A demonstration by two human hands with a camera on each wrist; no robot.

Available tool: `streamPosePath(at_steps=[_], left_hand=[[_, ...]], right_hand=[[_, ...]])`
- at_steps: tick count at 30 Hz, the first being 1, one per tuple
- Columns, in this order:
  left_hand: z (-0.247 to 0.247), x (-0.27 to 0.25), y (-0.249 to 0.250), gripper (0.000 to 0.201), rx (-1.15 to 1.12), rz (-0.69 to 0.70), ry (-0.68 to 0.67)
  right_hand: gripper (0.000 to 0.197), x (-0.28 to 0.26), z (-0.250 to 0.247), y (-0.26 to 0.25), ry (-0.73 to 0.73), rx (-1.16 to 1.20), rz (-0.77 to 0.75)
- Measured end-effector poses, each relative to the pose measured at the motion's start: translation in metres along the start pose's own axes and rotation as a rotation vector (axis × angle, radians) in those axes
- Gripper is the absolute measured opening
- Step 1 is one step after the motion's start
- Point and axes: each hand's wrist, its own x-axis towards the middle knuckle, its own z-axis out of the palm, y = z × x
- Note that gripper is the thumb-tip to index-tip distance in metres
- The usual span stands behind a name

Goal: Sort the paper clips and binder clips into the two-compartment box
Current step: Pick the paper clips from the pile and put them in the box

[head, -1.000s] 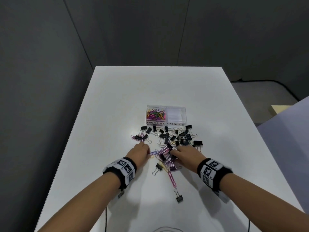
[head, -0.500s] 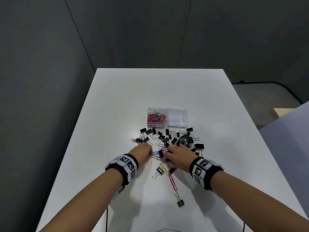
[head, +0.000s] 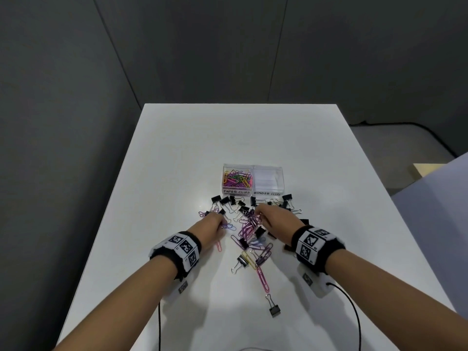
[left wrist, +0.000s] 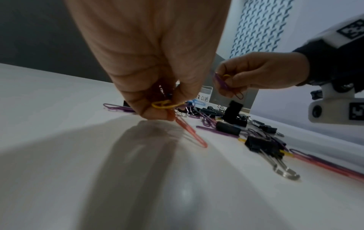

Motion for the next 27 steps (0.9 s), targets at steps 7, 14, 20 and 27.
streamPosePath(at_steps=[7,14,20,27], left_hand=[[0.002,0.003,-0.005,0.014,-0.043,-0.059,0.055],[0.0,0.004,-0.001,0.047,0.071,-0.115,0.044],[-0.002,0.007,0.006,0.045,0.063,-0.079,0.048],[-0.006,0.007,0.012,0.042,0.086,-0.05,0.053]], right_hand=[[0.022,0.001,0.0,0.012,0.035,0.134,0.166],[0.031,0.003,0.004,0.021,0.002,0.161,0.224],[0.024,0.009,0.005,0.017,-0.021,0.079,0.243],[0.039,0.01,0.018,-0.005,-0.088,-0.169,0.246]])
